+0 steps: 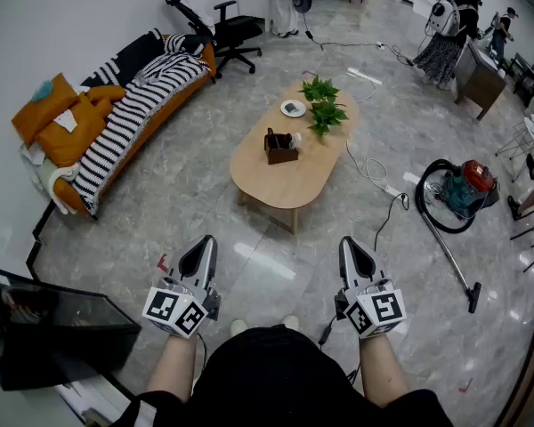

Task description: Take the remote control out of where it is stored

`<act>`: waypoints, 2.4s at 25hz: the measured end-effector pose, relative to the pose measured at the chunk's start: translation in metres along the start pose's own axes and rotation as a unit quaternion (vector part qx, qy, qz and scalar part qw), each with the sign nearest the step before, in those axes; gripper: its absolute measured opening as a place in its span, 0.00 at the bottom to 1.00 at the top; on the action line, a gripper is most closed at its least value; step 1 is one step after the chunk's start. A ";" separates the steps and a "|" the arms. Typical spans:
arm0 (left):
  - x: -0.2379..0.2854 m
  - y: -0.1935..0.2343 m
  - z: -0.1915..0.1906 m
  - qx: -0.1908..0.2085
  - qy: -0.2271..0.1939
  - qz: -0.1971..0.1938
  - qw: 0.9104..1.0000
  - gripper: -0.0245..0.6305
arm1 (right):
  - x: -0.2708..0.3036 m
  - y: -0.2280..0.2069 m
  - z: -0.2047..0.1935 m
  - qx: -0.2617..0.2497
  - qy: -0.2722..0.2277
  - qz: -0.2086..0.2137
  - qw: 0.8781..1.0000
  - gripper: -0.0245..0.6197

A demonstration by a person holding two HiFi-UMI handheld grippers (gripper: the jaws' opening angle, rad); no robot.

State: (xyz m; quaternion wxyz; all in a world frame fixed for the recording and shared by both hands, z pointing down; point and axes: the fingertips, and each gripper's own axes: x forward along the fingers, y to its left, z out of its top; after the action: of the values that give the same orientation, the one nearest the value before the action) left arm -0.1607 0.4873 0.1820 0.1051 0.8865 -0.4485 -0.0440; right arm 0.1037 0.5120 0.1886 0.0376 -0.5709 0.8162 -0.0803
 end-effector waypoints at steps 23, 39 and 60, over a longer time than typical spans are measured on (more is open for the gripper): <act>0.021 -0.031 -0.022 -0.008 -0.013 0.041 0.999 0.05 | -0.024 -0.051 0.003 -0.001 0.000 0.011 1.000 0.05; 0.088 -0.002 -0.029 -0.024 -0.004 0.017 1.000 0.05 | 0.026 -0.091 -0.002 -0.018 0.033 -0.013 0.999 0.05; 0.214 0.143 0.004 -0.021 0.020 -0.041 0.999 0.05 | 0.211 -0.102 -0.002 0.023 0.037 -0.068 0.997 0.05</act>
State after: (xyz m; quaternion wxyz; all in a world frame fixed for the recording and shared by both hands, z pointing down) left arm -0.1470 0.2323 0.2137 0.1306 0.9022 -0.4090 -0.0400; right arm 0.1255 0.2802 0.2143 0.0151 -0.6204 0.7744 -0.1229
